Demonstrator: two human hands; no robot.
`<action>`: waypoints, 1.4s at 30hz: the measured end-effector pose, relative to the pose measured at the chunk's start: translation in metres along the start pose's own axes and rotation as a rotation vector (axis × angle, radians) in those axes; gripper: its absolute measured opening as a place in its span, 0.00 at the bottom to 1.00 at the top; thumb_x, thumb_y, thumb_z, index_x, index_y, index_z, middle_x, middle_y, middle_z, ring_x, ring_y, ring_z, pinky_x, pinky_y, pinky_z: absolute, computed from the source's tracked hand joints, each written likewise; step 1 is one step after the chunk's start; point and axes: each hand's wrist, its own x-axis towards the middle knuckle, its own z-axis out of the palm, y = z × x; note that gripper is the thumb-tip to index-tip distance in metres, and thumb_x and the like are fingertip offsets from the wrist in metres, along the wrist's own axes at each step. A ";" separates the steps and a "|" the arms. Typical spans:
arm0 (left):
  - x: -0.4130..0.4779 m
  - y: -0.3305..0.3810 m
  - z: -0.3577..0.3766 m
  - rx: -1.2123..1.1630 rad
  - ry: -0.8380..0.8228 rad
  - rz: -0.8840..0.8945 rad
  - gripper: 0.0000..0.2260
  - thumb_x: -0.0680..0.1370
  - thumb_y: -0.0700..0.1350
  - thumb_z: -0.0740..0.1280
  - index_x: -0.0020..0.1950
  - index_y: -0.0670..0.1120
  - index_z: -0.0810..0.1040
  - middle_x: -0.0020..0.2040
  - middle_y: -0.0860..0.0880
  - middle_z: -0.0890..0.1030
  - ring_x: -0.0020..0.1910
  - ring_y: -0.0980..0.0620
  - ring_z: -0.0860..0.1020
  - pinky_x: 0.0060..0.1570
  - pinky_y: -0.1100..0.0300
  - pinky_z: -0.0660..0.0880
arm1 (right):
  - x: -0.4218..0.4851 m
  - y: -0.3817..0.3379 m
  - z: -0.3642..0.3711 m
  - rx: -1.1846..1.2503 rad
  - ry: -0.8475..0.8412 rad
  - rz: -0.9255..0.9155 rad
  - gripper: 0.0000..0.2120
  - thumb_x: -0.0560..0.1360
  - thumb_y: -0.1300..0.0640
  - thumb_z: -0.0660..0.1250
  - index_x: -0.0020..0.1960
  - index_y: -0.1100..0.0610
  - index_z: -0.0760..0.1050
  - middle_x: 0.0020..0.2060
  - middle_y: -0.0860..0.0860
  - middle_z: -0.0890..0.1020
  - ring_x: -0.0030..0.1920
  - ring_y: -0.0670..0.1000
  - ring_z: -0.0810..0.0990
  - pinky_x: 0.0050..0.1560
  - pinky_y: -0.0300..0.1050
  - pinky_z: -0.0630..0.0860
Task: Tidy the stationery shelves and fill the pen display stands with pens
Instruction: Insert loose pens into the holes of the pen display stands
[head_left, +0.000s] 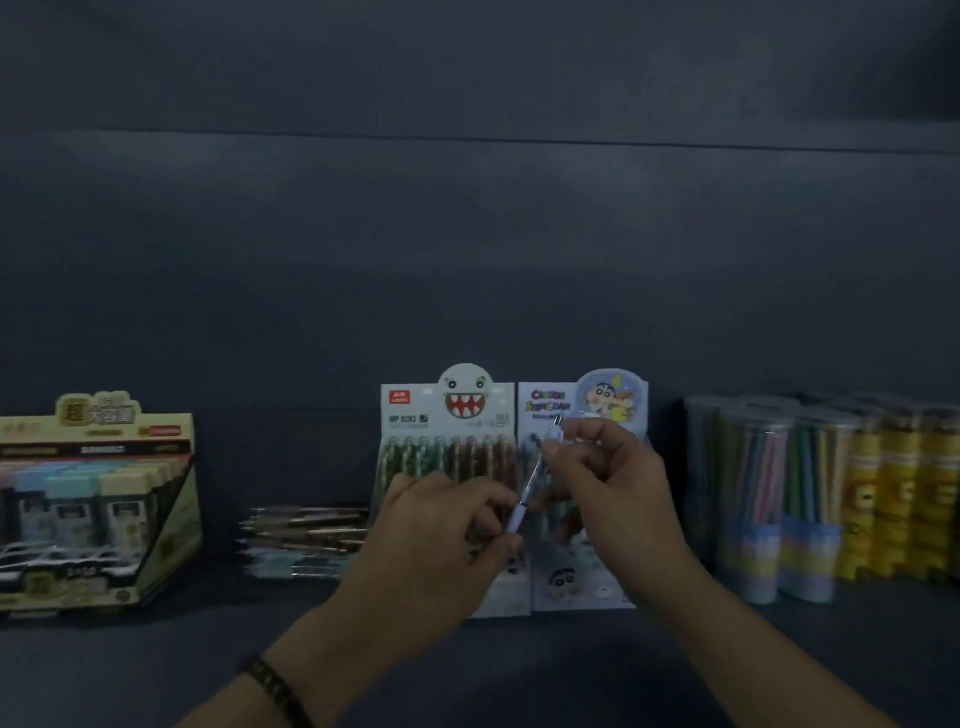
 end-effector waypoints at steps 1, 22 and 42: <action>0.006 0.007 0.008 -0.024 -0.008 -0.010 0.10 0.78 0.59 0.72 0.58 0.64 0.78 0.42 0.66 0.80 0.45 0.62 0.76 0.56 0.54 0.71 | 0.002 -0.002 -0.011 -0.022 -0.006 -0.012 0.09 0.82 0.59 0.70 0.61 0.55 0.78 0.34 0.59 0.82 0.37 0.62 0.87 0.29 0.48 0.78; 0.004 0.037 0.085 0.167 -0.222 0.092 0.15 0.78 0.63 0.65 0.63 0.63 0.80 0.57 0.68 0.79 0.57 0.64 0.74 0.57 0.66 0.68 | 0.042 0.050 -0.082 -0.823 0.201 -0.508 0.15 0.82 0.56 0.69 0.68 0.50 0.74 0.38 0.45 0.80 0.35 0.45 0.78 0.37 0.48 0.79; 0.004 0.036 0.079 0.093 -0.255 0.108 0.19 0.82 0.60 0.60 0.71 0.62 0.77 0.65 0.66 0.79 0.64 0.63 0.69 0.63 0.70 0.56 | 0.037 0.054 -0.083 -0.805 0.139 -0.409 0.15 0.79 0.60 0.70 0.62 0.48 0.83 0.38 0.39 0.80 0.29 0.42 0.77 0.33 0.38 0.75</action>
